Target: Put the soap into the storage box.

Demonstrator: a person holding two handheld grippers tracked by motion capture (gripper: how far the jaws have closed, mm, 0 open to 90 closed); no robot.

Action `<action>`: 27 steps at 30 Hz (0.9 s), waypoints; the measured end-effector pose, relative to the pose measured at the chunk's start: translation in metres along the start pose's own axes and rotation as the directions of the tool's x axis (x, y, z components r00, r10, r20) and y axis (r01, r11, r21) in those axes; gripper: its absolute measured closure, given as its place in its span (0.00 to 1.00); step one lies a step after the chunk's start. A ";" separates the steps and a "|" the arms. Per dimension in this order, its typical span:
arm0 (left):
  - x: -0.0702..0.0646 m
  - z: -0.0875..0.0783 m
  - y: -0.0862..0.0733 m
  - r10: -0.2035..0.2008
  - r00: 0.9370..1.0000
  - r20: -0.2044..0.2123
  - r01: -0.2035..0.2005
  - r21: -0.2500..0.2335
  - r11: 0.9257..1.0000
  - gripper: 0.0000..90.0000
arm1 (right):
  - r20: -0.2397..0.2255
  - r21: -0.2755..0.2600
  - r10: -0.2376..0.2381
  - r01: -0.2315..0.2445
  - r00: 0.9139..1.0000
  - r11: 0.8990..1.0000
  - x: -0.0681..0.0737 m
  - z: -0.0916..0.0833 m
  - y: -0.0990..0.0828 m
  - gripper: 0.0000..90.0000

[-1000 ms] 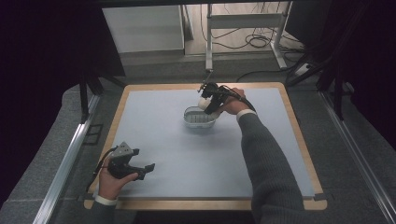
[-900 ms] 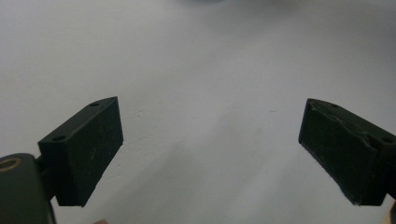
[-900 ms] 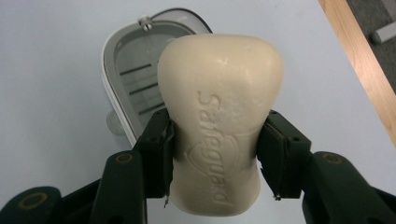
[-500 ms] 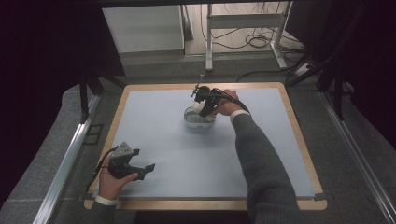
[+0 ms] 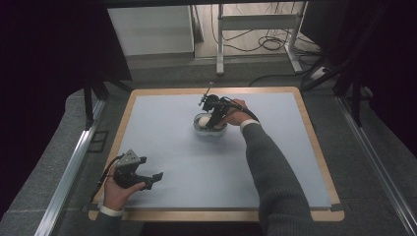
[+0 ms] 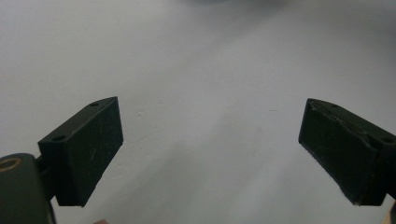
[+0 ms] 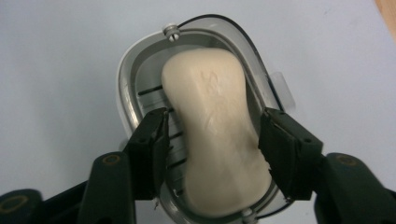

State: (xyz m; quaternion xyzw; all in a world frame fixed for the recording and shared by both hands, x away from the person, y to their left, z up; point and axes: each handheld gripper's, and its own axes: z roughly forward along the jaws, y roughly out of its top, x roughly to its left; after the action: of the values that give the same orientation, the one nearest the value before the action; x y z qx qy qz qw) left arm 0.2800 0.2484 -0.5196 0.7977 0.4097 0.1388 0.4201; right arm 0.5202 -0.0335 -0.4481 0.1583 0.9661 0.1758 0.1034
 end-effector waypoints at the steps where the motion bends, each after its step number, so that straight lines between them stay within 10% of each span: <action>1: 0.000 0.000 0.000 0.000 1.000 -0.001 0.000 -0.001 1.000 0.08 | 0.000 -0.011 0.011 -0.011 1.000 1.000 0.000 -0.002 0.000 0.46; 9: 0.000 0.000 0.000 0.000 1.000 -0.001 0.000 -0.002 1.000 0.08 | 0.005 -0.194 0.140 -0.137 0.990 0.971 -0.005 -0.023 -0.011 0.42; 20: -0.001 0.002 0.000 0.000 1.000 0.005 0.000 0.001 1.000 0.08 | 0.015 -0.264 0.180 -0.169 0.984 0.950 0.004 -0.044 -0.037 0.39; 27: -0.001 0.000 0.000 -0.003 1.000 0.004 0.003 -0.004 1.000 0.08 | 0.035 -0.324 0.261 -0.236 0.965 0.916 0.020 -0.052 -0.073 0.39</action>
State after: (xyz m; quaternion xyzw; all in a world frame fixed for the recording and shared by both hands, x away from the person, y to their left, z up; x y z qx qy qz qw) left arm 0.2798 0.2478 -0.5195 0.7965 0.4097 0.1376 0.4229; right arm 0.4686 -0.1076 -0.4311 0.2679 0.8926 0.3339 0.1417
